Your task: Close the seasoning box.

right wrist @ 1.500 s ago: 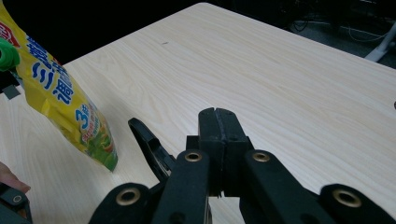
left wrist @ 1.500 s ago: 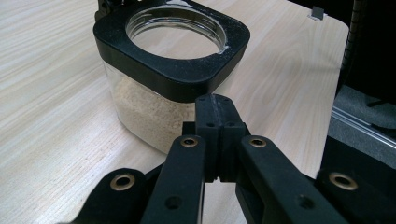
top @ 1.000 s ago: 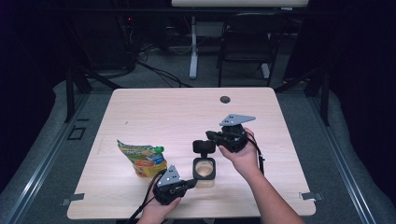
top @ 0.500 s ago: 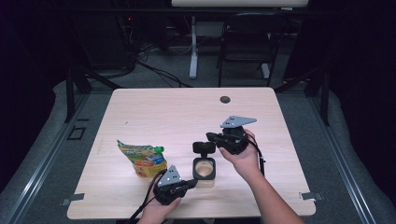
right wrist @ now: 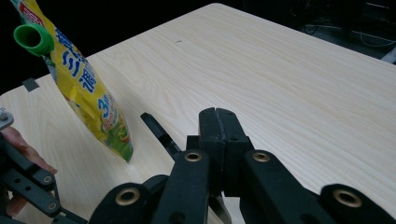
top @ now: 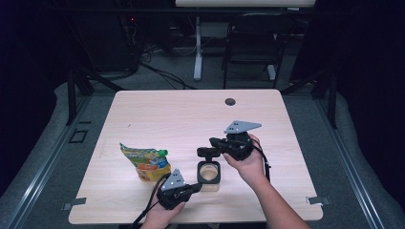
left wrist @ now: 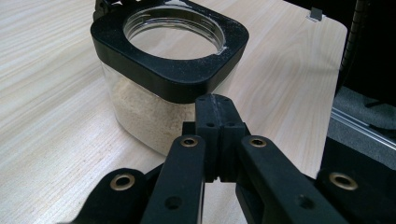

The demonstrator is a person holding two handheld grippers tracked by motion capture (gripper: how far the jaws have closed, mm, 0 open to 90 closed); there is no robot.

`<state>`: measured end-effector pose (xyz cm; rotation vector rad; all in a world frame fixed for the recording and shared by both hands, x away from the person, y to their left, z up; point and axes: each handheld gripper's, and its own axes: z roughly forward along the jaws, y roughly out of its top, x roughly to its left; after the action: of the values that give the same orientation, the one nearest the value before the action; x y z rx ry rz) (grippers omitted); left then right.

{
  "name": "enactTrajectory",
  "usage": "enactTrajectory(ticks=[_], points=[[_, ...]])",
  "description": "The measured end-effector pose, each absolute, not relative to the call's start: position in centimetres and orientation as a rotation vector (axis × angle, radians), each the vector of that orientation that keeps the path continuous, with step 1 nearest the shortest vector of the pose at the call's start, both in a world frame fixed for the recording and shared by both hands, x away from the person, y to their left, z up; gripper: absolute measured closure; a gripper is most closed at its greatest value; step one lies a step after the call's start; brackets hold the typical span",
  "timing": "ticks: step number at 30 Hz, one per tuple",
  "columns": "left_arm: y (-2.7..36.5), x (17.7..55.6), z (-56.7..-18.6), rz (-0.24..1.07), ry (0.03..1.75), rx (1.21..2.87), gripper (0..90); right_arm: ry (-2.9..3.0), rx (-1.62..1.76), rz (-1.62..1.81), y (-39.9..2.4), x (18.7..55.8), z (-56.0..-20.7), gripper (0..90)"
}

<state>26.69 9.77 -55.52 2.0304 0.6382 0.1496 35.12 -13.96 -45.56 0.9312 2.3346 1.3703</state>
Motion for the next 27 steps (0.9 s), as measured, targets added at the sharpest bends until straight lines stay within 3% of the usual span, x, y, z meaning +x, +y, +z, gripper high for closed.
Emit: enactTrajectory(ticks=[27], points=[[9.9, 26.7, -55.5, 0.146, 0.637, 2.03, 90.0, 2.386, 0.886, 1.413, -13.7, 32.1, -47.4, 89.4]])
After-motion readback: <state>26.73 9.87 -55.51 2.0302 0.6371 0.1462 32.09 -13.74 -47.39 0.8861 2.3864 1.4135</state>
